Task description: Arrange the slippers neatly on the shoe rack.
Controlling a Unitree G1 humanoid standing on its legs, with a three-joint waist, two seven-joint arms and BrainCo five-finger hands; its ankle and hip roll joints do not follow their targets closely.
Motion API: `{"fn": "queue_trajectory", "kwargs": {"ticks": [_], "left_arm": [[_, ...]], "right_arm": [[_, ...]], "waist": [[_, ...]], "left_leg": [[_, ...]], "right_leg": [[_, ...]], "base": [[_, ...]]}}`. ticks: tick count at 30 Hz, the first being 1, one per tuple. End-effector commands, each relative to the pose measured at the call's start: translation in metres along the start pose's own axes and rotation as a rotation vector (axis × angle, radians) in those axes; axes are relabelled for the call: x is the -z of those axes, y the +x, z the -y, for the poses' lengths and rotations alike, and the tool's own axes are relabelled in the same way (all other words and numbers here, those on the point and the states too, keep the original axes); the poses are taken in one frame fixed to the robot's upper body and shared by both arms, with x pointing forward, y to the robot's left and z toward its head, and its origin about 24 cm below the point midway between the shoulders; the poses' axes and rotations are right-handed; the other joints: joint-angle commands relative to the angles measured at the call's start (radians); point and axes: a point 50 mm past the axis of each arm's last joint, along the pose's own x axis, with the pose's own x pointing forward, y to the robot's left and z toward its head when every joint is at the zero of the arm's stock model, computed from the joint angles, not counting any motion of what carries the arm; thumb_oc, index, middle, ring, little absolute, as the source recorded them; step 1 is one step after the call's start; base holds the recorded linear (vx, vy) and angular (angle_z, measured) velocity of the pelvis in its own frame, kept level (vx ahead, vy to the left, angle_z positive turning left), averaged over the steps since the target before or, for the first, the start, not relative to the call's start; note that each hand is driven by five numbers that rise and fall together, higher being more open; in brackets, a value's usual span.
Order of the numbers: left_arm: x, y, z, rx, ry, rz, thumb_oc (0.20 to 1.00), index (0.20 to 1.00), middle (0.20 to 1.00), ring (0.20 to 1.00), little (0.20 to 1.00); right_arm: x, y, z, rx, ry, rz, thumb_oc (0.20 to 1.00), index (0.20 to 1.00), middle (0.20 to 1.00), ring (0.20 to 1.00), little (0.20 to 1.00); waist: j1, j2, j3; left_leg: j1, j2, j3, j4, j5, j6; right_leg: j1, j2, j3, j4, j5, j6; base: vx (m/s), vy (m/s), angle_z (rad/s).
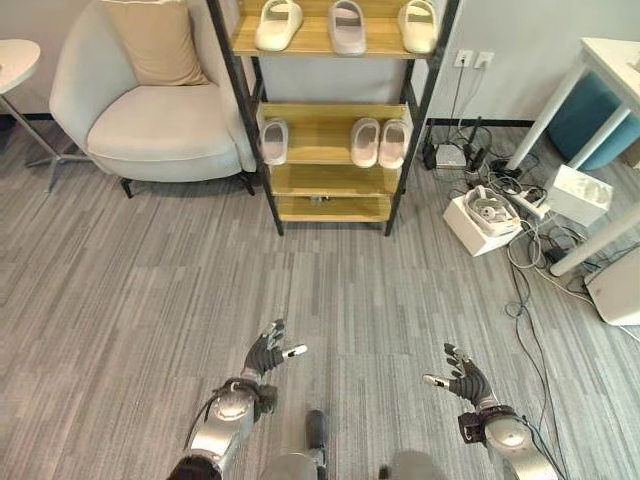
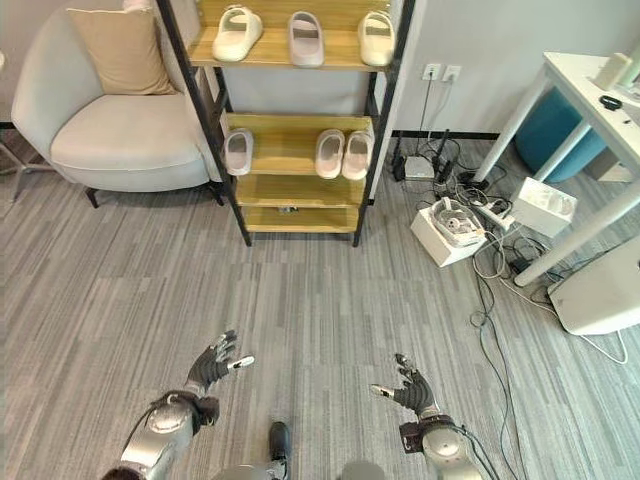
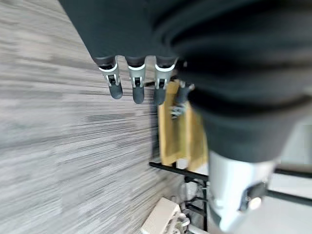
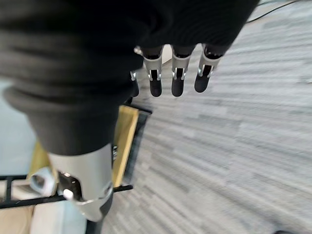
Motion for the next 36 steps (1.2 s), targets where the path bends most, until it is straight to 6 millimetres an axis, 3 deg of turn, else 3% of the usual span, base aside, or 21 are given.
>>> {"fn": "queue_trajectory", "kwargs": {"ticks": [1,3,5,7,10,11,14,18,19,20,23,24,27,31,33,36], "left_arm": [[-0.016,-0.005,-0.008,-0.014,0.022,0.103,1.0,1.0,1.0,1.0,1.0],[-0.019,-0.003,-0.006,-0.009,0.019,0.113,1.0,1.0,1.0,1.0,1.0],[-0.021,-0.001,-0.003,-0.012,0.009,0.118,1.0,1.0,1.0,1.0,1.0],[-0.022,0.0,-0.001,0.0,0.01,0.124,1.0,1.0,1.0,1.0,1.0],[-0.02,0.0,0.004,0.014,-0.01,0.117,1.0,1.0,1.0,1.0,1.0],[-0.02,0.0,0.006,0.019,-0.043,0.116,1.0,1.0,1.0,1.0,1.0],[-0.018,0.003,0.009,0.008,-0.082,0.101,1.0,1.0,1.0,1.0,1.0],[-0.014,0.001,0.006,-0.006,-0.077,0.091,1.0,1.0,1.0,1.0,1.0],[-0.012,0.0,0.004,-0.02,-0.072,0.081,1.0,1.0,1.0,1.0,1.0],[-0.01,-0.001,0.001,-0.038,-0.068,0.074,1.0,1.0,1.0,1.0,1.0],[-0.008,-0.001,-0.002,-0.057,-0.067,0.066,1.0,1.0,1.0,1.0,1.0],[-0.003,-0.004,-0.003,-0.066,-0.076,0.054,1.0,1.0,1.0,1.0,1.0],[0.0,-0.006,-0.004,-0.068,-0.076,0.047,1.0,1.0,1.0,1.0,1.0],[0.001,-0.009,-0.004,-0.044,-0.059,0.041,1.0,1.0,1.0,1.0,1.0],[-0.005,-0.005,-0.003,-0.031,-0.046,0.057,1.0,1.0,1.0,1.0,1.0],[-0.009,-0.004,-0.003,-0.028,-0.043,0.073,1.0,1.0,1.0,1.0,1.0]], "right_arm": [[-0.025,0.005,-0.003,-0.013,0.012,0.112,1.0,1.0,1.0,1.0,1.0],[-0.024,0.005,-0.001,-0.009,0.015,0.108,1.0,1.0,1.0,1.0,1.0],[-0.021,0.005,-0.002,-0.01,0.012,0.093,1.0,1.0,1.0,1.0,1.0],[-0.02,0.002,-0.003,-0.017,0.006,0.095,1.0,1.0,1.0,1.0,1.0],[-0.012,-0.003,0.001,-0.019,-0.006,0.076,1.0,1.0,1.0,1.0,1.0],[-0.012,-0.004,0.005,-0.023,-0.019,0.08,1.0,1.0,1.0,1.0,1.0],[-0.014,-0.004,0.012,-0.015,-0.046,0.081,1.0,1.0,1.0,1.0,1.0],[-0.011,-0.006,0.016,-0.006,-0.037,0.07,1.0,1.0,1.0,1.0,1.0],[-0.011,-0.006,0.018,0.003,-0.04,0.067,1.0,1.0,1.0,1.0,1.0],[-0.011,-0.005,0.02,0.014,-0.042,0.068,1.0,1.0,1.0,1.0,1.0],[-0.011,-0.004,0.02,0.026,-0.041,0.066,1.0,1.0,1.0,1.0,1.0],[-0.009,-0.005,0.015,0.006,-0.054,0.059,1.0,1.0,1.0,1.0,1.0],[-0.007,-0.006,0.013,-0.002,-0.063,0.054,1.0,1.0,1.0,1.0,1.0],[-0.009,-0.003,0.0,-0.038,-0.04,0.059,1.0,1.0,1.0,1.0,1.0],[-0.016,0.0,-0.008,-0.061,-0.031,0.08,1.0,1.0,1.0,1.0,1.0],[-0.015,0.0,-0.011,-0.071,-0.023,0.075,1.0,1.0,1.0,1.0,1.0]], "waist": [[0.001,-0.003,0.025],[-0.011,-0.001,0.033],[-0.034,-0.007,0.042],[-0.05,-0.012,0.036],[-0.056,-0.017,0.008],[-0.052,-0.017,0.012],[-0.042,-0.026,0.032],[-0.026,-0.036,0.026],[-0.013,-0.026,0.018],[0.005,-0.011,0.019],[0.017,-0.001,0.021],[0.017,0.013,-0.004],[0.017,0.008,-0.024],[0.03,-0.012,-0.036],[0.023,-0.008,-0.008],[0.013,0.001,0.001]], "left_leg": [[0.017,0.102,0.039,0.106,-0.145,-0.087],[0.054,0.102,0.039,0.089,-0.159,-0.094],[0.108,0.108,0.037,0.081,-0.185,-0.113],[0.135,0.113,0.028,0.081,-0.204,-0.125],[0.149,0.145,0.02,0.149,-0.233,-0.156],[0.105,0.165,0.006,0.273,-0.189,-0.177],[-0.017,0.16,-0.055,0.502,-0.109,-0.191],[-0.08,0.158,-0.032,0.405,-0.14,-0.177],[-0.126,0.179,-0.019,0.289,-0.102,-0.178],[-0.14,0.194,-0.007,0.15,-0.012,-0.194],[-0.152,0.207,0.02,0.053,0.039,-0.213],[-0.108,0.21,0.027,0.018,0.045,-0.21],[-0.085,0.196,0.032,0.028,0.031,-0.2],[-0.069,0.152,0.064,0.107,-0.053,-0.145],[-0.036,0.124,0.058,0.133,-0.096,-0.106],[0.006,0.119,0.053,0.116,-0.114,-0.101]], "right_leg": [[0.076,-0.012,-0.028,-0.407,0.274,-0.002],[0.043,-0.003,-0.062,-0.505,0.274,-0.007],[0.005,-0.002,-0.102,-0.633,0.325,0.008],[0.017,0.002,-0.091,-0.681,0.339,0.015],[0.072,0.023,-0.082,-0.707,0.335,-0.014],[0.103,0.043,-0.081,-0.708,0.318,-0.039],[0.166,0.059,-0.084,-0.713,0.272,-0.088],[0.212,0.047,-0.089,-0.731,0.246,-0.08],[0.236,0.052,-0.096,-0.743,0.232,-0.074],[0.276,0.065,-0.098,-0.756,0.214,-0.071],[0.327,0.068,-0.097,-0.763,0.189,-0.064],[0.352,0.069,-0.089,-0.767,0.176,-0.052],[0.37,0.044,-0.074,-0.766,0.169,-0.042],[0.321,-0.018,-0.036,-0.608,0.157,-0.007],[0.197,-0.027,-0.005,-0.377,0.243,0.012],[0.118,-0.016,-0.021,-0.343,0.252,-0.001]], "base": [[0.26,-0.066,-0.02],[0.23,-0.118,-0.02],[0.3,-0.184,0.03],[0.35,-0.258,0.0],[0.32,-0.295,0.39],[0.14,-0.217,0.42],[0.21,-0.225,0.16],[0.22,-0.027,-0.1],[0.33,0.099,-0.1],[0.41,0.126,-0.1],[0.34,0.142,-0.17],[0.4,0.218,-0.38],[0.28,0.172,-0.47],[0.22,0.182,-0.11],[0.17,0.152,0.12],[0.14,0.002,0.3]]}}
